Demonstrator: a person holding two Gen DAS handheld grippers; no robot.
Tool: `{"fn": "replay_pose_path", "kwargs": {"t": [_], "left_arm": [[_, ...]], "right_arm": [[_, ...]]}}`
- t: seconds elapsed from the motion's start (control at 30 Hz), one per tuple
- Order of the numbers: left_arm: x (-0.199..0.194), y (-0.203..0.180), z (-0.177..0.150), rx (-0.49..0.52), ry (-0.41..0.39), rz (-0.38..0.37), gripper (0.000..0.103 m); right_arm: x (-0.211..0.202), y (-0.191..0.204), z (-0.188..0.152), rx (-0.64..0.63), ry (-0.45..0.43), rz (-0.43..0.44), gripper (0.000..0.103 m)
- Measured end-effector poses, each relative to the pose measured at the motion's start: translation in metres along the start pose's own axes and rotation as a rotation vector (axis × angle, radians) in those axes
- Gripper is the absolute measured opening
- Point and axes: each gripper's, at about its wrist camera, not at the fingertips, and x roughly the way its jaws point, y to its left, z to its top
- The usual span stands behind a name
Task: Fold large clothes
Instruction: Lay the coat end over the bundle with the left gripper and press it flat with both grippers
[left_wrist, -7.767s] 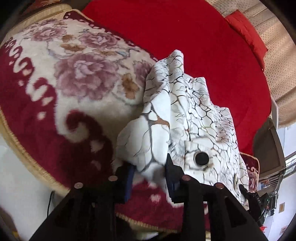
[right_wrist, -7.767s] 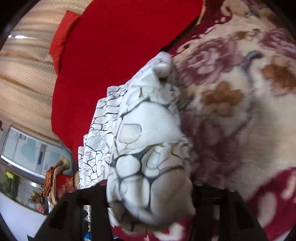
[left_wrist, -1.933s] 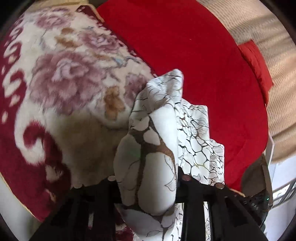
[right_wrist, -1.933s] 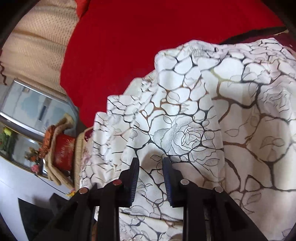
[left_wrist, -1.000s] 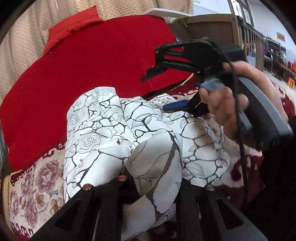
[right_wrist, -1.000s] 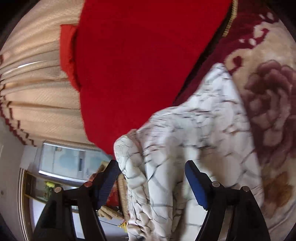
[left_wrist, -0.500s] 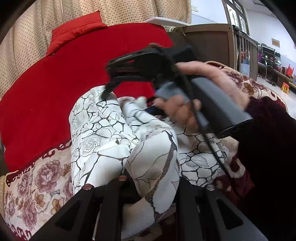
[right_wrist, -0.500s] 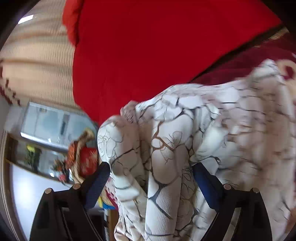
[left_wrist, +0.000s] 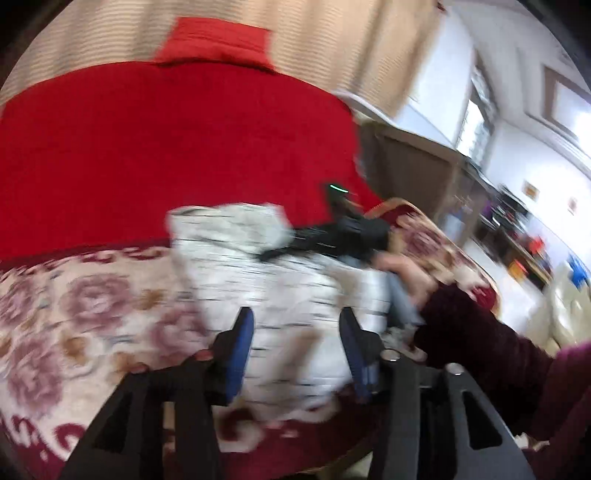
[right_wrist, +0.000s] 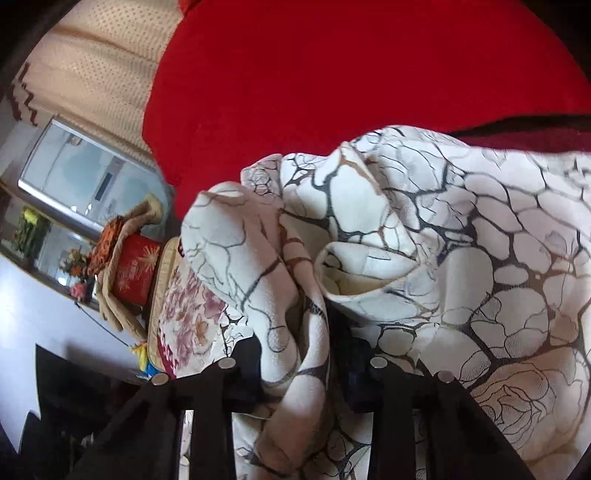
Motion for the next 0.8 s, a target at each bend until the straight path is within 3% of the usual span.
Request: {"fn": "replay_pose_path", "kwargs": {"t": [0.07,0.17,0.27,0.37,0.4,0.53,0.7,0.8], "left_arm": [[0.01,0.03,0.0,-0.09,0.031,0.051,0.052],[0.057,0.069,-0.008,-0.248,0.164,0.078,0.05],[0.101,0.081,-0.025,-0.365,0.25,-0.031,0.048],[0.114,0.075,-0.026,-0.43,0.21,-0.116,0.033],[0.115,0.071,-0.024,-0.438,0.208,-0.119,0.033],[0.123,0.023,-0.007,-0.279,0.223,-0.052,0.033],[0.14,-0.046,0.02,-0.125,0.235,-0.09,0.033],[0.161,-0.091,0.028,0.005,0.267,-0.034,0.033]], "right_arm": [[-0.008,-0.002,-0.004,0.015,-0.008,0.018,0.034],[-0.016,-0.005,-0.01,0.011,-0.032,0.016,0.031],[-0.021,0.004,-0.019,-0.026,-0.078,0.002,0.026],[-0.033,0.012,-0.023,-0.07,-0.126,-0.025,0.019],[-0.036,0.014,-0.024,-0.082,-0.143,-0.031,0.018],[-0.071,0.015,-0.023,-0.089,-0.223,-0.02,0.015],[-0.131,0.012,-0.028,-0.09,-0.351,-0.011,0.013],[-0.17,-0.008,-0.032,-0.069,-0.416,-0.026,0.012]]}}
